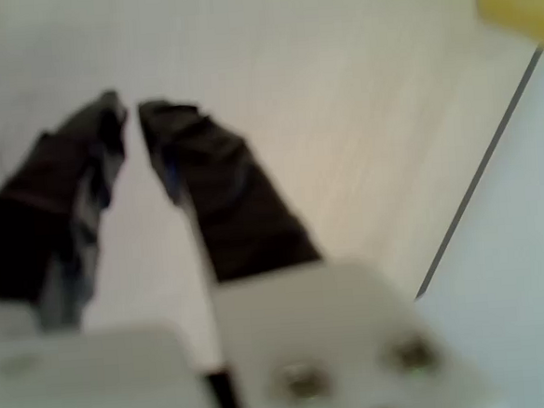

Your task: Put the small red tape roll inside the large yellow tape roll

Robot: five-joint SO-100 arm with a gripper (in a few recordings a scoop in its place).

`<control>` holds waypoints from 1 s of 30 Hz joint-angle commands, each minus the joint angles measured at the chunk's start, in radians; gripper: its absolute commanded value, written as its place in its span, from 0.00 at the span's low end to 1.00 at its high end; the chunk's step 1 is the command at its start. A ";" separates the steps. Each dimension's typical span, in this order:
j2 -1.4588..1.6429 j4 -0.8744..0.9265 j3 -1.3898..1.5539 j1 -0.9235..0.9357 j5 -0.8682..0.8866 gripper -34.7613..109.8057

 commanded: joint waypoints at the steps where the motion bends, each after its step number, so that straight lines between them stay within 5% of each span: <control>1: 0.009 -0.014 -0.008 0.069 0.002 0.24; 5: 0.011 0.052 -0.008 0.149 0.008 0.26; 11: 0.011 0.213 -0.008 0.202 0.008 0.42; 30: 0.012 0.213 -0.006 0.308 0.005 0.42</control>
